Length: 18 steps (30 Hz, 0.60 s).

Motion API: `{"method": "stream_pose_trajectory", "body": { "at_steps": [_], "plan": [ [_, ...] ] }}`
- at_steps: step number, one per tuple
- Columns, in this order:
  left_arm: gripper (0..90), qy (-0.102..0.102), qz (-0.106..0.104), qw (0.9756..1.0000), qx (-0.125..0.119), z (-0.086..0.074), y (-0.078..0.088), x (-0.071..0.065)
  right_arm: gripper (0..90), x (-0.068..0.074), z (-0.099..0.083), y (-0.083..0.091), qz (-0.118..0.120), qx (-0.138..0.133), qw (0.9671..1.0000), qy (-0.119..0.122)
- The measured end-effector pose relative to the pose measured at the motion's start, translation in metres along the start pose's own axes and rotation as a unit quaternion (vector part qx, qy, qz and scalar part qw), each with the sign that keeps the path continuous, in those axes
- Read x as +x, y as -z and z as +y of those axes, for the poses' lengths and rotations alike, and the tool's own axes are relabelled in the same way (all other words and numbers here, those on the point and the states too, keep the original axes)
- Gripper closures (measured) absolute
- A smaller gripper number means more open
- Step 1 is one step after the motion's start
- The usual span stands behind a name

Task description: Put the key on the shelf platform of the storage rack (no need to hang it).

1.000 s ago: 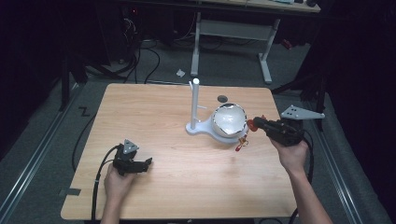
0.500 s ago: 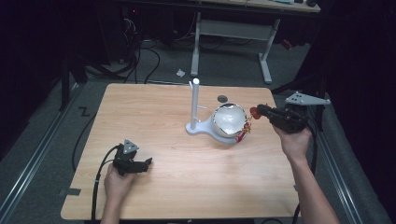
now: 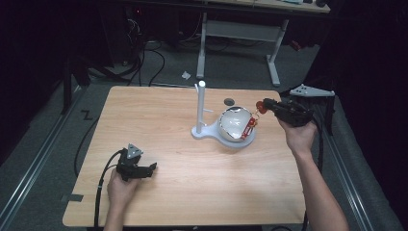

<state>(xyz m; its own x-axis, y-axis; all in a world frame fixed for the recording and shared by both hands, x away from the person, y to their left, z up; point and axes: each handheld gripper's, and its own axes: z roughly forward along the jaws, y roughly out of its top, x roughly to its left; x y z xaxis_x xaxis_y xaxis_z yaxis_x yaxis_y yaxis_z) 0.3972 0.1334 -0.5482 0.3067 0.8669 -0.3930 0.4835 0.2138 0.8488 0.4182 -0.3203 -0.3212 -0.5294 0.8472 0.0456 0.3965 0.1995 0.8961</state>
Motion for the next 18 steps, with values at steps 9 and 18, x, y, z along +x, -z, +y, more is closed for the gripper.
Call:
{"method": "stream_pose_trajectory", "body": {
  "at_steps": [9,18],
  "plan": [
    [16.8,0.000,0.000,1.0000,0.000,0.000,0.000,0.000,86.2,-0.001,0.005,-0.010,-0.004,0.003,1.0000,-0.005],
    [16.8,-0.001,0.000,1.0000,0.000,0.000,0.000,0.000,86.2,-0.001,0.010,-0.019,-0.007,0.005,0.9999,-0.007]
  ]
}}
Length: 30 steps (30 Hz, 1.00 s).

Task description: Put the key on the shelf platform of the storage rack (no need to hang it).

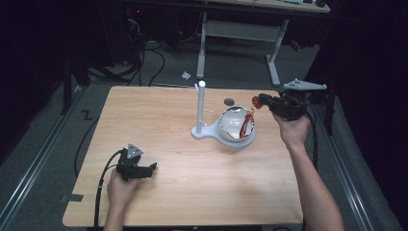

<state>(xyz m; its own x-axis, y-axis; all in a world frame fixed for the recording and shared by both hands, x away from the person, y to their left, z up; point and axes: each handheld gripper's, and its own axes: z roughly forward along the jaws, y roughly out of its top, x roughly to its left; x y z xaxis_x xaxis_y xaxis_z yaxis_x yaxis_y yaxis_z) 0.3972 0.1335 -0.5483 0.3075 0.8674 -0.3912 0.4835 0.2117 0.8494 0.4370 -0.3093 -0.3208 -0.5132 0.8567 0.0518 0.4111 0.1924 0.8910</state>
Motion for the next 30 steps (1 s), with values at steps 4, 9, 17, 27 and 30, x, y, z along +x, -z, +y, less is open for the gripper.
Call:
{"method": "stream_pose_trajectory", "body": {
  "at_steps": [4,9,17,27,30],
  "plan": [
    [16.8,0.000,0.000,1.0000,0.000,0.000,0.000,0.000,86.2,0.000,0.000,-0.004,0.000,0.001,1.0000,-0.005],
    [16.9,0.000,0.000,1.0000,0.000,0.000,0.000,0.000,86.2,0.000,0.000,-0.007,-0.001,0.000,1.0000,-0.004],
    [16.8,0.000,0.000,1.0000,0.000,0.000,0.000,0.000,86.2,0.001,-0.005,-0.017,-0.001,0.010,0.9999,-0.006],
    [16.8,0.000,0.000,1.0000,0.000,0.000,0.000,0.000,86.2,0.003,-0.018,-0.032,0.004,0.021,0.9997,-0.008],
    [16.8,0.000,0.000,1.0000,0.000,0.000,0.000,0.000,86.2,0.004,-0.021,-0.035,0.004,0.025,0.9996,-0.012]
  ]
}}
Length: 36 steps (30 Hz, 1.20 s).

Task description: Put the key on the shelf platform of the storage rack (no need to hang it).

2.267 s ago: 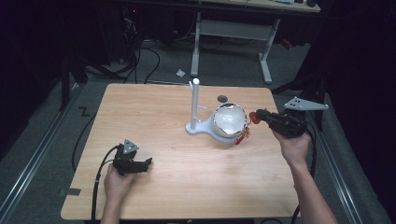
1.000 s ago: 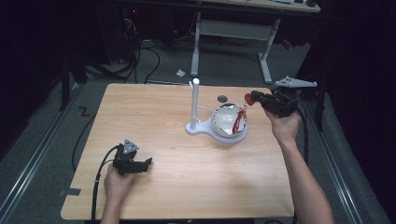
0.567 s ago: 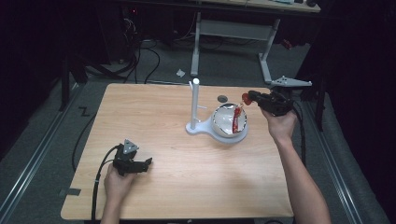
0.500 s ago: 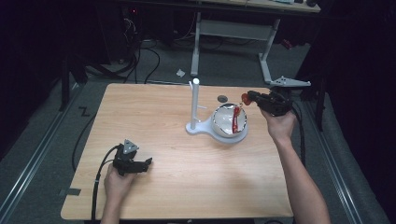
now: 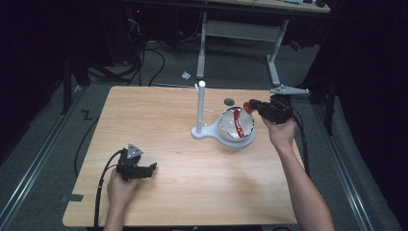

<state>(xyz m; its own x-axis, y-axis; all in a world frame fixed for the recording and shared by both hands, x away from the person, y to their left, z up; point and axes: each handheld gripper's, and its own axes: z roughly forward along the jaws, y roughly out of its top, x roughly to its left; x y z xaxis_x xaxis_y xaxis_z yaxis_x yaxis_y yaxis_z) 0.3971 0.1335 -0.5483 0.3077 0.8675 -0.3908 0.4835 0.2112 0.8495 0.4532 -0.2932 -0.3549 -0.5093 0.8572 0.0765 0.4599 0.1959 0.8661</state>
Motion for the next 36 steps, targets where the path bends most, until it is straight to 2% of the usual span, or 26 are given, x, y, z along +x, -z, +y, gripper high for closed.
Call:
{"method": "stream_pose_trajectory", "body": {
  "at_steps": [19,36],
  "plan": [
    [16.8,0.002,0.000,1.0000,-0.001,0.000,0.000,0.000,86.1,0.005,-0.016,-0.027,0.012,0.023,0.9996,-0.006],
    [16.9,0.000,0.000,1.0000,-0.001,0.000,0.000,0.000,86.1,0.006,-0.026,-0.046,0.009,0.048,0.9987,-0.015]
  ]
}}
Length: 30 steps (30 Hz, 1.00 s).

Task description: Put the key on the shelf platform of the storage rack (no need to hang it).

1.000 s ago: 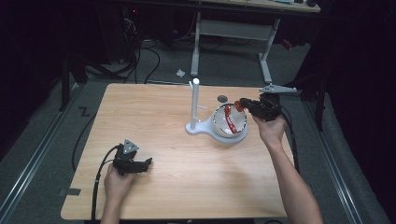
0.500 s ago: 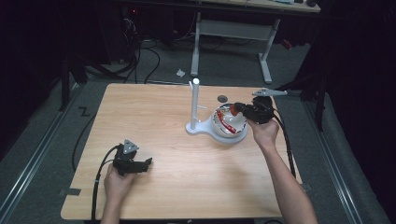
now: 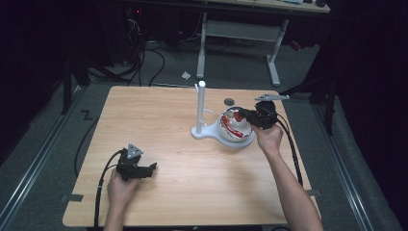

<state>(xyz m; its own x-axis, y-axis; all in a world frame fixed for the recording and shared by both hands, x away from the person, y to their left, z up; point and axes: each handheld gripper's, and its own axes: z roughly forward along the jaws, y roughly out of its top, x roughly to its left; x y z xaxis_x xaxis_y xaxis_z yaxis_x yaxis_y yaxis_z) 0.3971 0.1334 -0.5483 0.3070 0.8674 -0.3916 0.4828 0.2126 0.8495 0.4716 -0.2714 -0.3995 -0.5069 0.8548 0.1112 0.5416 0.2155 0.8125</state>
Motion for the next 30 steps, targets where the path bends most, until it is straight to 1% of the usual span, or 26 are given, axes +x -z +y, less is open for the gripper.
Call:
{"method": "stream_pose_trajectory", "body": {
  "at_steps": [14,25,30],
  "plan": [
    [16.8,0.000,0.000,1.0000,0.000,0.000,0.000,0.000,86.1,0.003,-0.004,-0.014,-0.005,0.020,0.9998,0.008],
    [16.8,0.000,0.000,1.0000,0.000,0.000,0.000,0.000,86.1,0.007,-0.010,-0.028,-0.006,0.036,0.9991,0.021],
    [16.8,0.000,0.000,1.0000,-0.001,0.000,0.000,0.000,86.0,0.008,-0.012,-0.033,-0.006,0.044,0.9988,0.022]
  ]
}}
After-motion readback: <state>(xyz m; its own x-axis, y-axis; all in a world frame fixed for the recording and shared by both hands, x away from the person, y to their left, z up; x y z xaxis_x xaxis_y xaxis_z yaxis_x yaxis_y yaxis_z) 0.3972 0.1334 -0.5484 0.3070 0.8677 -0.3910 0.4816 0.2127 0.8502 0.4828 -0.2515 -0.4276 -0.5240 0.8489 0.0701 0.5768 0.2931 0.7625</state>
